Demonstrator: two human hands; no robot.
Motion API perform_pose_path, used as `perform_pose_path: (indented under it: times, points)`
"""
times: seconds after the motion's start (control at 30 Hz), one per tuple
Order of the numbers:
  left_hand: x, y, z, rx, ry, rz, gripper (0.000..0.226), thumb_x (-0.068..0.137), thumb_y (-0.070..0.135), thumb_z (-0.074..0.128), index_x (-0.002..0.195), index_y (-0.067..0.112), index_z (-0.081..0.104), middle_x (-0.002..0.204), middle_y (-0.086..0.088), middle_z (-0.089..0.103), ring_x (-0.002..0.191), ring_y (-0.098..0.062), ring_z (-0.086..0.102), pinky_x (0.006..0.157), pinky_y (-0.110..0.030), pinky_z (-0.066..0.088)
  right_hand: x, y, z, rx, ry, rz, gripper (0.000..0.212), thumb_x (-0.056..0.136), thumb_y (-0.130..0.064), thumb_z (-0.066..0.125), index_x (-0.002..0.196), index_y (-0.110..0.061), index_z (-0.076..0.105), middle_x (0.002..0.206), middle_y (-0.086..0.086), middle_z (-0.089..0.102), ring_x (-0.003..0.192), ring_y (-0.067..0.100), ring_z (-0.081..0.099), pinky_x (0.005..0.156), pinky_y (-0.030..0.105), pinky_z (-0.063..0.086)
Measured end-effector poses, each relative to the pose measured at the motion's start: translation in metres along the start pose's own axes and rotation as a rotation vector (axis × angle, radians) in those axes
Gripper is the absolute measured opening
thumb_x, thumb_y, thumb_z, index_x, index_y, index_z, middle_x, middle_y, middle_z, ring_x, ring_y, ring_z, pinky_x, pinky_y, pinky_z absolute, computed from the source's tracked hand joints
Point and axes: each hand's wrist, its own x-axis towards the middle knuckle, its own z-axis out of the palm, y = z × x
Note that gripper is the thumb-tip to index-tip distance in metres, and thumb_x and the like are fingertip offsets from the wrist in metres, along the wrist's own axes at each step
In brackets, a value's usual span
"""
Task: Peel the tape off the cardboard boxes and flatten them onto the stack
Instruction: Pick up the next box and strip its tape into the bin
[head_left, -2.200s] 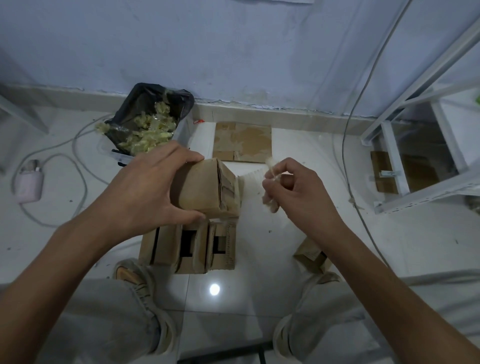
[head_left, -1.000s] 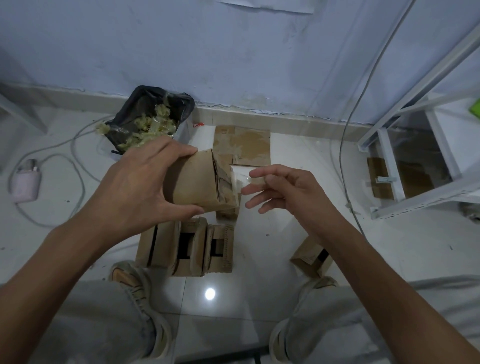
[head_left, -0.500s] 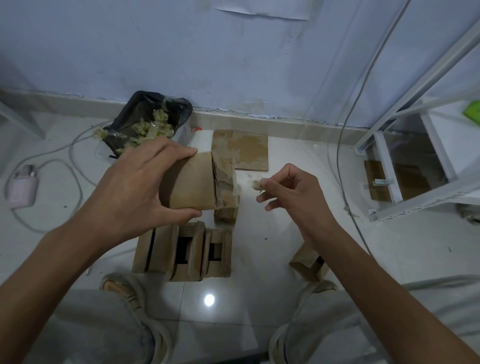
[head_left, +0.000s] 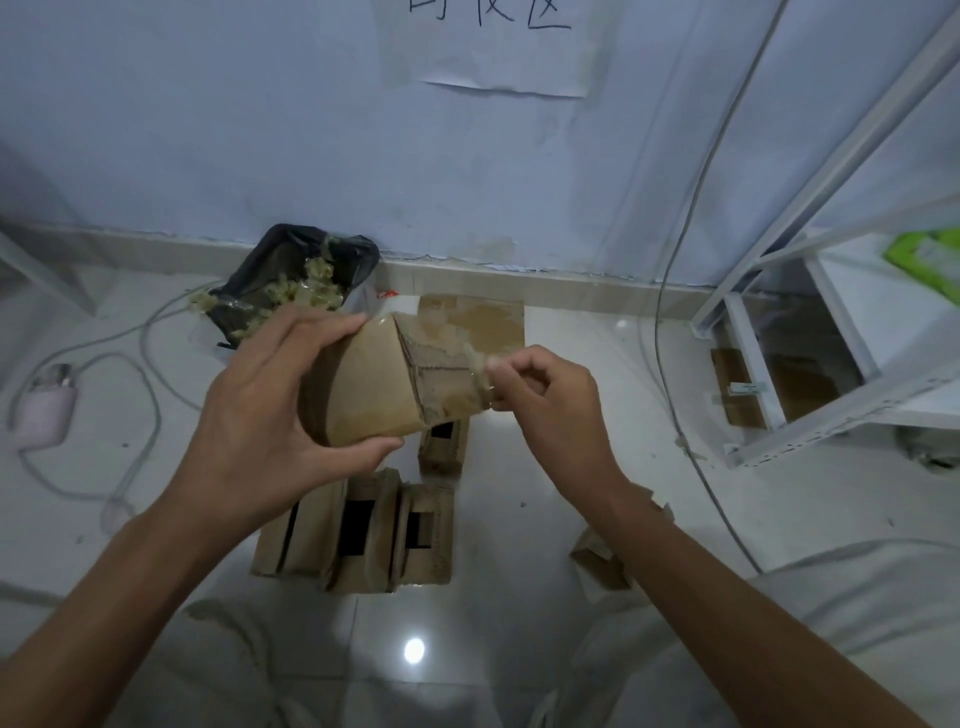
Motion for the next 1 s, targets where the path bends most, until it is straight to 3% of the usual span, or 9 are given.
perform_pose_path:
  times: [0.17,0.33,0.53,0.7,0.87,1.0]
  points:
    - [-0.001,-0.003,0.002,-0.065,0.041,-0.001,0.092,0.063,0.061,0.077,0.139,0.015,0.055,0.132,0.000,0.055,0.115,-0.007,0.051,0.096,-0.008,0.038,-0.003,-0.006,-0.010,0.285,-0.066,0.129,0.012,0.099,-0.015,0.071,0.109,-0.009,0.070,0.104,0.010,0.075,0.087,0.011,0.071,0.075,0.023,0.056]
    - [-0.008,-0.009,0.008,-0.158,0.021,0.006,0.092,0.060,0.058,0.080,0.138,0.017,0.056,0.134,0.003,0.058,0.123,-0.005,0.052,0.100,-0.008,0.038,-0.007,0.002,-0.019,0.345,-0.135,0.306,0.034,0.096,-0.028,0.074,0.127,-0.019,0.063,0.111,0.006,0.077,0.094,0.013,0.074,0.077,0.028,0.058]
    - [-0.025,-0.012,0.023,-0.175,-0.024,-0.012,0.088,0.060,0.062,0.080,0.135,0.024,0.055,0.129,0.008,0.058,0.121,-0.007,0.054,0.099,-0.013,0.042,-0.018,0.013,-0.022,0.258,-0.010,0.212,0.017,0.094,-0.017,0.076,0.102,-0.003,0.071,0.087,0.012,0.075,0.073,0.014,0.068,0.066,0.026,0.057]
    - [-0.038,-0.012,0.032,-0.181,-0.054,-0.011,0.090,0.060,0.060,0.081,0.136,0.017,0.057,0.128,0.005,0.060,0.120,-0.011,0.056,0.097,-0.024,0.048,-0.032,0.015,-0.027,-0.134,0.066,-0.009,0.016,0.094,-0.019,0.077,0.083,-0.014,0.066,0.075,-0.006,0.068,0.069,0.008,0.063,0.062,0.016,0.050]
    - [-0.046,-0.003,0.037,-0.141,-0.083,-0.010,0.090,0.061,0.063,0.078,0.134,0.015,0.057,0.128,0.007,0.059,0.121,0.003,0.051,0.100,-0.005,0.036,-0.044,0.015,-0.017,-0.327,0.027,-0.208,0.006,0.095,-0.031,0.075,0.091,-0.027,0.073,0.085,-0.023,0.064,0.084,0.006,0.064,0.071,0.012,0.052]
    - [-0.044,-0.001,0.035,-0.110,-0.066,0.000,0.089,0.063,0.065,0.075,0.134,0.014,0.056,0.124,0.018,0.053,0.121,0.013,0.044,0.099,0.000,0.031,-0.046,0.014,-0.012,-0.288,-0.015,-0.243,0.008,0.099,-0.029,0.071,0.103,-0.029,0.078,0.091,-0.022,0.066,0.090,0.003,0.065,0.072,0.011,0.051]
